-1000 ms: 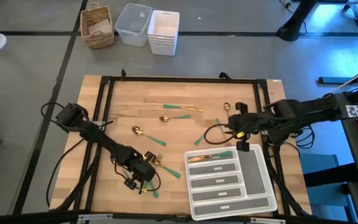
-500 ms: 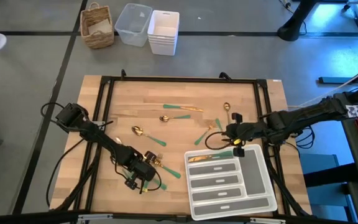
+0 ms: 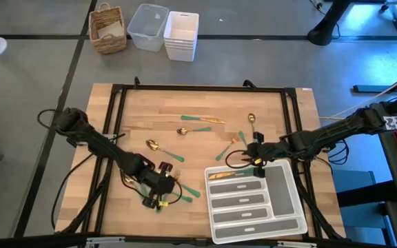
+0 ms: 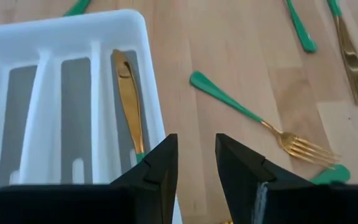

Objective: Sort silverware
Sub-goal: Put the bottom left green fork into the silverware tray

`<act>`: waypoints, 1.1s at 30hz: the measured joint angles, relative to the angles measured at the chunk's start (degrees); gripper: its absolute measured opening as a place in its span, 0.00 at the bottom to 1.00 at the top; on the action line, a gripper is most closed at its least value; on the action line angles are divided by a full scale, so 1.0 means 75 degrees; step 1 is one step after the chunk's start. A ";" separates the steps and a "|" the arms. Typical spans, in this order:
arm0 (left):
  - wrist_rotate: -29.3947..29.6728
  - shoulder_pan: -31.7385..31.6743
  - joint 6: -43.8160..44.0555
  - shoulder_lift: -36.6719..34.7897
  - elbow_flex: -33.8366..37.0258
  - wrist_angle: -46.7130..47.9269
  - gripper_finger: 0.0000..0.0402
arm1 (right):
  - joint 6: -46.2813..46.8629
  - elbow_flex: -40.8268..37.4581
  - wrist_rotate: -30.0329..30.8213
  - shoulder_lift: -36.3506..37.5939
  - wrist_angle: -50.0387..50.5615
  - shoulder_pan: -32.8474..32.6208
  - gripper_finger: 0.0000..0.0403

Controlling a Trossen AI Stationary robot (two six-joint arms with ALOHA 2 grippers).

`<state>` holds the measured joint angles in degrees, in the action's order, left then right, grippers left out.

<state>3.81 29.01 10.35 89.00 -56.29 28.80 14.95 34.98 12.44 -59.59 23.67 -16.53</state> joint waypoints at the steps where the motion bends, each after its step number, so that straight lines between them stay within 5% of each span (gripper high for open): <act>1: 0.0168 -0.0077 -0.0032 -0.0074 -0.0059 -0.0066 0.02 | -0.0019 -0.0051 0.0010 0.0000 -0.0040 0.0000 0.27; 12: 0.0696 -0.1685 -0.1347 0.0201 -0.0099 -0.3914 0.02 | -0.0054 -0.0104 0.0693 -0.0026 -0.0007 0.0006 0.27; 20: -0.0604 -0.2177 -0.0909 0.1617 -0.0211 -0.7440 0.02 | -0.0417 -0.0104 0.0792 -0.0029 0.0171 0.0006 0.27; 33: -0.0651 -0.1504 -0.0009 0.3907 -0.2279 -0.7013 0.03 | -0.1278 -0.0091 0.0906 0.0279 0.0789 0.0006 0.27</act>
<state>-1.07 17.73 10.29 118.31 -73.38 -23.80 5.36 34.30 19.23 -57.50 29.58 -16.49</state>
